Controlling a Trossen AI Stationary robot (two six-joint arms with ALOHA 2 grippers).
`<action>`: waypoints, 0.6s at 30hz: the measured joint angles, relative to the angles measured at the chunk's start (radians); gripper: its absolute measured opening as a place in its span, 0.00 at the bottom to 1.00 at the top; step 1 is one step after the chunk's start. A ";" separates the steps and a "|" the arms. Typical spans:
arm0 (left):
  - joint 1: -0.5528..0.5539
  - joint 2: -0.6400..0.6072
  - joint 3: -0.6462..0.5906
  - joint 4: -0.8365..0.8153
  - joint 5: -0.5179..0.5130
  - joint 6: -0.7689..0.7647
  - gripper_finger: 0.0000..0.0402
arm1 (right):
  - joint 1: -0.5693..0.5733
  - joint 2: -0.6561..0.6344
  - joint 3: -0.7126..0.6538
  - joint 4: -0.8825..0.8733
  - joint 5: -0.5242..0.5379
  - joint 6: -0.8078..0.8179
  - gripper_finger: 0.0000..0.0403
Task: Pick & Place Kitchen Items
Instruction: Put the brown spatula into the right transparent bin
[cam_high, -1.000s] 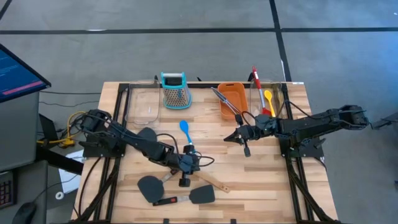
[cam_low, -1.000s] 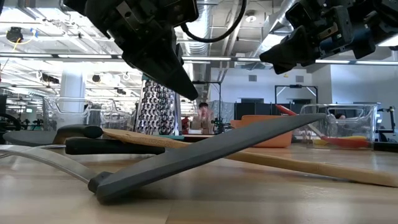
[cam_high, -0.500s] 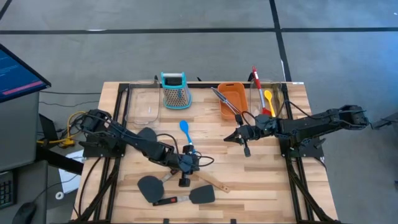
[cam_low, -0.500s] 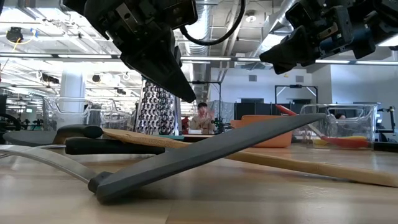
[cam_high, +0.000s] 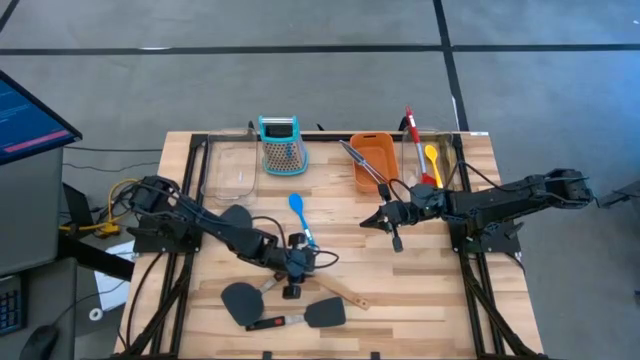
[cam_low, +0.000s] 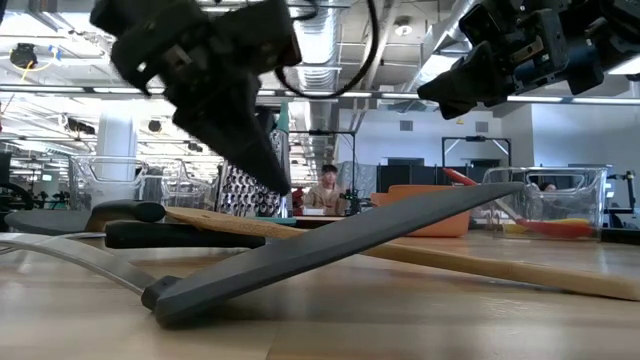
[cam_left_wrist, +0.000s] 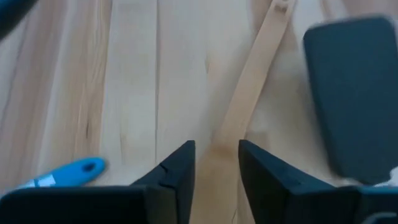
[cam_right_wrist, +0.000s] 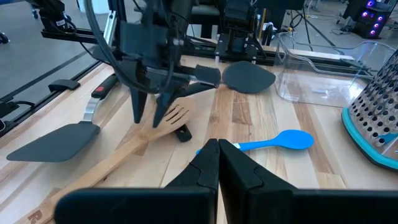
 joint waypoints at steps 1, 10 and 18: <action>0.000 0.000 -0.009 0.003 0.000 0.000 0.30 | 0.000 0.000 0.000 0.000 0.000 0.000 0.00; 0.000 0.031 -0.050 0.115 0.010 -0.004 0.37 | 0.000 0.000 0.000 0.000 0.000 -0.003 0.00; 0.000 0.141 -0.020 0.237 0.063 -0.005 0.40 | 0.000 0.000 0.000 -0.003 0.000 -0.003 0.00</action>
